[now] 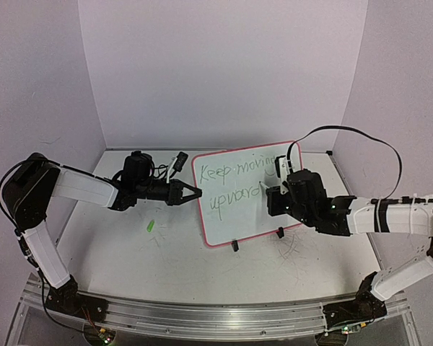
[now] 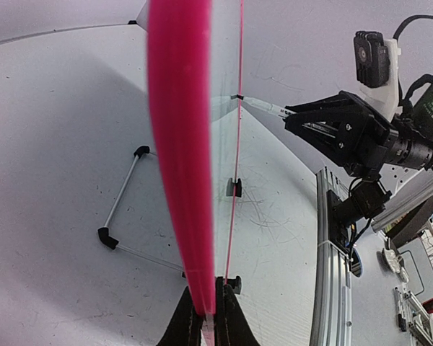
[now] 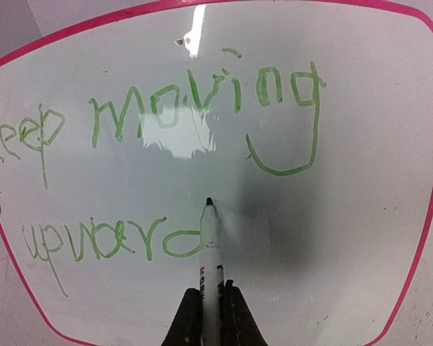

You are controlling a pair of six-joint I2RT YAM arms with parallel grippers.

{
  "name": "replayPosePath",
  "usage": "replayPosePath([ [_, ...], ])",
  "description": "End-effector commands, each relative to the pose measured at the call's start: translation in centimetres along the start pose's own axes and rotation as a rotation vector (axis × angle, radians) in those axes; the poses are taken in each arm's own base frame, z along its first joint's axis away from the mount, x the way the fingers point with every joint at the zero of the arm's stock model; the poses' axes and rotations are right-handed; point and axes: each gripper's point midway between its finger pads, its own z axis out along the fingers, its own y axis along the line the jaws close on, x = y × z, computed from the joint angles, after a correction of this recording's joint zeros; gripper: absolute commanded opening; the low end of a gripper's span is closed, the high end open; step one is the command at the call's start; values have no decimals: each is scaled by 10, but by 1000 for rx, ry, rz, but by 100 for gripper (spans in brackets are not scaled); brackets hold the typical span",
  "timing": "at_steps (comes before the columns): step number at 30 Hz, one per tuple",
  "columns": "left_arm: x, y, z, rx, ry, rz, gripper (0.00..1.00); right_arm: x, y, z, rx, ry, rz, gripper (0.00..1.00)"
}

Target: Write a sentence on the whiteboard

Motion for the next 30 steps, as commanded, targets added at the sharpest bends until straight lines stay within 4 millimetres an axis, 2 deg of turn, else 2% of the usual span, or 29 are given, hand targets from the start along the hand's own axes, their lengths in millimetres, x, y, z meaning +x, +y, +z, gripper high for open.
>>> replayPosePath([
  [1,-8,7,-2,-51,-10,71,0,-21,-4,6,39,-49,9,0],
  [15,-6,8,-3,-55,-7,74,0,-1,-3,-3,-12,6,12,0],
  [30,-7,8,-2,-54,-8,72,0,31,-3,-2,-43,86,9,0],
])
